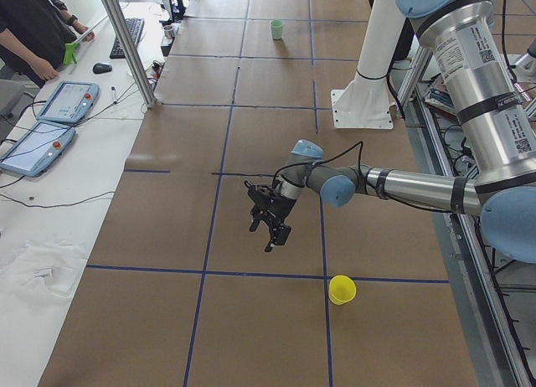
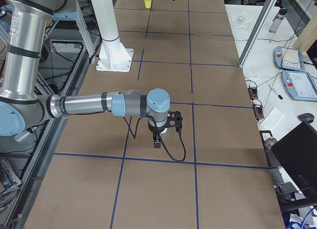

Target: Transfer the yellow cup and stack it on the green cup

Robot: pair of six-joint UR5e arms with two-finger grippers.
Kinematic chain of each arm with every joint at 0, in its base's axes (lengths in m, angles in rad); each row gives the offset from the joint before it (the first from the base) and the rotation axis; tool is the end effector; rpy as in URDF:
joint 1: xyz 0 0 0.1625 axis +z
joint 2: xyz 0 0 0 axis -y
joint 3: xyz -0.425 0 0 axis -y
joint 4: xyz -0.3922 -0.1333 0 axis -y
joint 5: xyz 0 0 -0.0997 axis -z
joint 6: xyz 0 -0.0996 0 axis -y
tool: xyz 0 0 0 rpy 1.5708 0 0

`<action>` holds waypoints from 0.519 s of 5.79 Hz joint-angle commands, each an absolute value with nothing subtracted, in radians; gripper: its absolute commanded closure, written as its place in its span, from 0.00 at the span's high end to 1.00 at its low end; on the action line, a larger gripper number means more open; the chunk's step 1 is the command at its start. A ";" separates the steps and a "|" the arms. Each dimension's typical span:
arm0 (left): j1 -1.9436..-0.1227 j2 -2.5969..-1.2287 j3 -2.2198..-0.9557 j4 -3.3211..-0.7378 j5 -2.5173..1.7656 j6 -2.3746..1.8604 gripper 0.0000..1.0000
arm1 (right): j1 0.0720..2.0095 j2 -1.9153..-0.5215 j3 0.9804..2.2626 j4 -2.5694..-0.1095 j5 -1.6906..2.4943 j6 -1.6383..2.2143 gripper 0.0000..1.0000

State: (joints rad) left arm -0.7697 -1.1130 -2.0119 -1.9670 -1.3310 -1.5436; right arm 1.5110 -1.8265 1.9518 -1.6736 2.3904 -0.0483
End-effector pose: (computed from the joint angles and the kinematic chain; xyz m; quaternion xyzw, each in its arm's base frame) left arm 0.1297 -0.3443 0.6032 0.1809 0.1270 -0.3747 0.9004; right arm 0.0375 -0.3858 0.5904 0.0080 -0.3985 -0.0540 0.9156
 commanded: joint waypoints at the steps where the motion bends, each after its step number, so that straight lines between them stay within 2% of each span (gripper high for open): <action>1: -0.630 -1.089 -2.014 -1.730 -1.200 -1.883 1.00 | 1.511 -1.828 1.954 -1.674 2.391 -0.048 1.00; 3: -0.508 -1.133 -2.014 -1.439 -1.192 -2.181 1.00 | 1.511 -1.829 1.954 -1.674 2.391 -0.048 1.00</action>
State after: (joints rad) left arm -0.5646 -1.1058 -2.0140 -1.5936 -1.1977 -2.0335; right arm 1.5110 -1.8284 1.9542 -1.6736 2.3915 -0.0476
